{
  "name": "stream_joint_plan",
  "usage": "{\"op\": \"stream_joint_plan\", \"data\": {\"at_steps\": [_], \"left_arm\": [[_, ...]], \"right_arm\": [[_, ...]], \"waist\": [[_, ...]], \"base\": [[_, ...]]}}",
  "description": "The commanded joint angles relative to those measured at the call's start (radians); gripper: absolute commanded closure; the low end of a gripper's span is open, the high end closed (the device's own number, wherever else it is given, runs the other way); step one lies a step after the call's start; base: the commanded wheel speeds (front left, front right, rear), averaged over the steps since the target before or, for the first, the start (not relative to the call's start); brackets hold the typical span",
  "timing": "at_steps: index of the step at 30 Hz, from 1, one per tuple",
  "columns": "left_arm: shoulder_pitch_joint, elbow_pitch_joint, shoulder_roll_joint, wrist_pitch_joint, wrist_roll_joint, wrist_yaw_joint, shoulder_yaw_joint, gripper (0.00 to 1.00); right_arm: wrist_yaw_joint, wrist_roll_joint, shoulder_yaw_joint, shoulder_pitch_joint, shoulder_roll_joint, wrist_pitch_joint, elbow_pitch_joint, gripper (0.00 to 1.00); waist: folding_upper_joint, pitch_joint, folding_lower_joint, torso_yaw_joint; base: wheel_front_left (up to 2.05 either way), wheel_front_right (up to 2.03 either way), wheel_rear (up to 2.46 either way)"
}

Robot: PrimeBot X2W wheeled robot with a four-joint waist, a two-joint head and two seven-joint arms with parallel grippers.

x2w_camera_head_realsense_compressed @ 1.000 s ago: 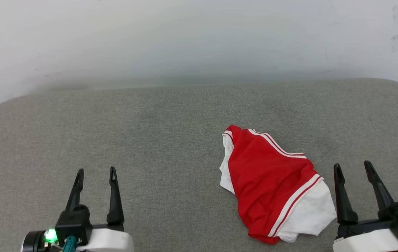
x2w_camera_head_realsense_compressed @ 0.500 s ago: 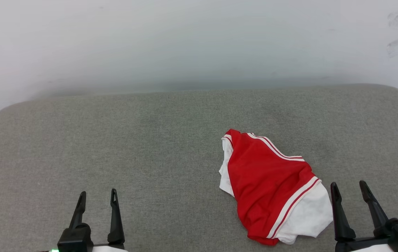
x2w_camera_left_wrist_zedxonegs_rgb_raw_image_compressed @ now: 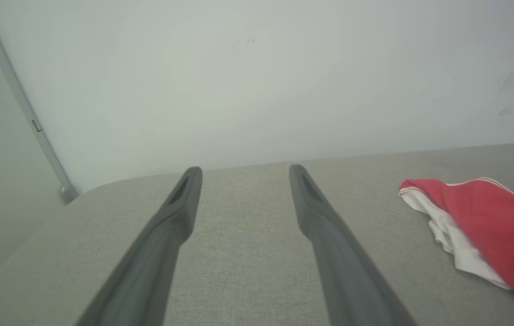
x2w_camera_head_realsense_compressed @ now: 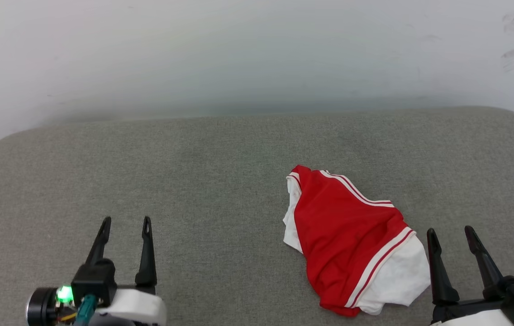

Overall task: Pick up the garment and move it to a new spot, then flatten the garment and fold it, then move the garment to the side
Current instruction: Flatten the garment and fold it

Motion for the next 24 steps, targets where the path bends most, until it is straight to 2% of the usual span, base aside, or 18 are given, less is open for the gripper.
{"op": "stream_joint_plan", "data": {"at_steps": [1,9,14,19,24], "left_arm": [[-0.051,0.013,0.016,-0.003,0.011,-0.018,-0.002,0.0],[-0.361,0.115,0.099,0.013,0.032,-0.134,-0.039,0.0],[-0.584,0.174,0.133,0.109,0.022,-0.194,-0.095,0.0],[-0.784,0.223,0.167,0.289,-0.03,-0.219,-0.219,0.0],[-0.949,0.239,0.241,0.543,-0.238,-0.219,-0.476,0.0]], "right_arm": [[0.0,-0.008,0.002,-0.018,0.002,-0.002,-0.007,0.0],[0.0,-0.03,0.013,-0.058,0.002,-0.002,-0.033,0.0],[0.0,-0.045,0.011,-0.1,0.002,-0.002,-0.05,0.0],[0.0,-0.048,0.005,-0.138,0.002,-0.002,-0.062,0.0],[0.0,-0.049,0.01,-0.169,0.002,-0.002,-0.072,0.0]], "waist": [[0.0,0.006,0.0,-0.003],[0.0,0.069,0.0,-0.026],[0.0,0.139,0.0,-0.05],[0.0,0.201,0.0,-0.074],[0.0,0.249,0.0,-0.103]], "base": [[0.0,0.0,0.0],[0.0,0.0,0.0],[0.0,0.0,0.0],[0.0,0.0,0.0],[0.0,0.0,0.0]]}}
